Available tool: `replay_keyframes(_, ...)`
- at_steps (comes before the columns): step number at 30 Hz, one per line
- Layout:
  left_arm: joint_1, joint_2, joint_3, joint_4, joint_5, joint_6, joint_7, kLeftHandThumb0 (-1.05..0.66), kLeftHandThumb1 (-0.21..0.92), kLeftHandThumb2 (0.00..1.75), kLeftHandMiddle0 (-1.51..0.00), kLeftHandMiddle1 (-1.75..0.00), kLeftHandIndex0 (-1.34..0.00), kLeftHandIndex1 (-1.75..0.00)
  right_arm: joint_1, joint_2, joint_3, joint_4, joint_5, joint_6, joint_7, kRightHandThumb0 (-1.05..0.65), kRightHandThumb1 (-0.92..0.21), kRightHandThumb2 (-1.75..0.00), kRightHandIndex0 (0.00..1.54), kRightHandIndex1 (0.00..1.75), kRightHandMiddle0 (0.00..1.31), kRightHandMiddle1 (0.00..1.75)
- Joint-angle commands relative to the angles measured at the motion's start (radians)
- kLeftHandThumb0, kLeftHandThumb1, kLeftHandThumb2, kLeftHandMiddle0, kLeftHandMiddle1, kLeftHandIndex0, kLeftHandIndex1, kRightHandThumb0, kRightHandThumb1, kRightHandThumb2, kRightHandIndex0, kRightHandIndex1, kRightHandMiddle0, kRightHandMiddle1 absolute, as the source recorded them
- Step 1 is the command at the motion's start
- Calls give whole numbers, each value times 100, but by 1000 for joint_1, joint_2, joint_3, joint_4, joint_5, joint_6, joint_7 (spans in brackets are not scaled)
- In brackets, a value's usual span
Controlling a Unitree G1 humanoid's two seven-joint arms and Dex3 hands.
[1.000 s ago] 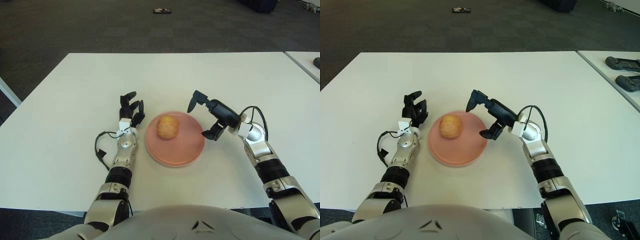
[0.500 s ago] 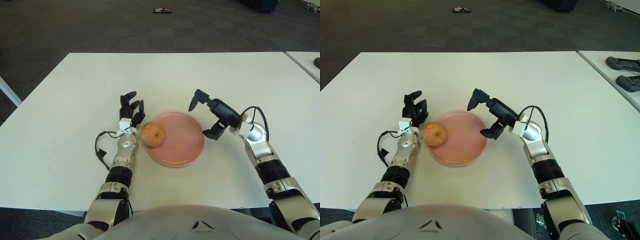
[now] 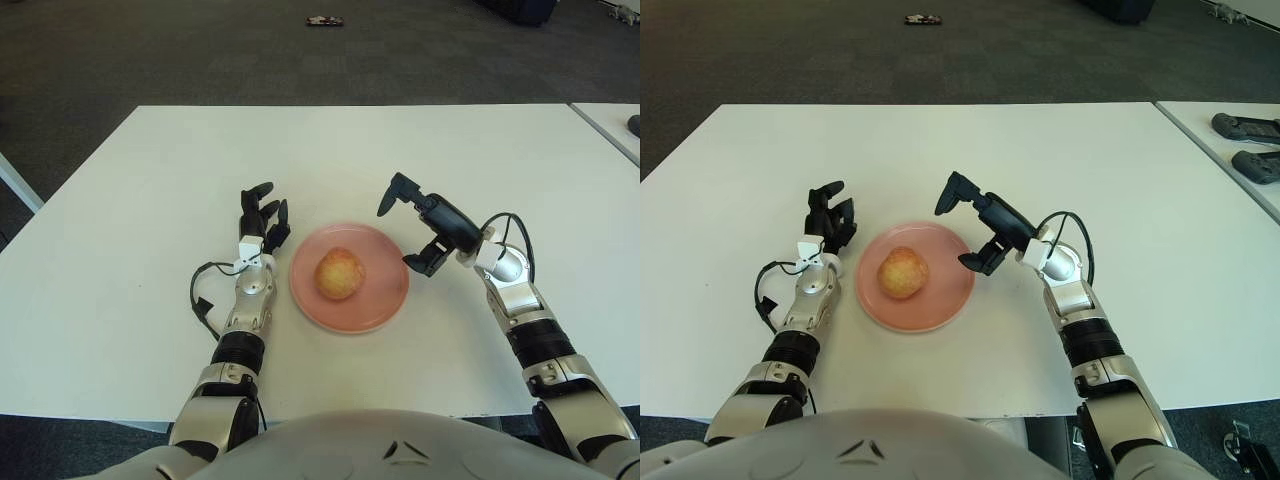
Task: Put the apple into the plate.
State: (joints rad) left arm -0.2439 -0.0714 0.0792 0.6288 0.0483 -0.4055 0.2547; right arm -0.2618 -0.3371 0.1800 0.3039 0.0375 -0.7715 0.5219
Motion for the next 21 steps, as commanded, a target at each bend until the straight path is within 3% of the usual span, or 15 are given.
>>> replay_keyframes(1, 11, 3, 6, 28, -6, 32, -4, -75, 92, 51, -31, -80, -9, -122, -3, 2, -13, -7, -6, 8, -8, 53, -16, -151, 74, 175, 94, 175)
replay_keyframes(21, 17, 6, 8, 26, -7, 30, -13, -74, 92, 50, -31, -81, -9, -122, 3, 6, -13, -18, -13, 13, -10, 53, -16, -151, 74, 175, 94, 175)
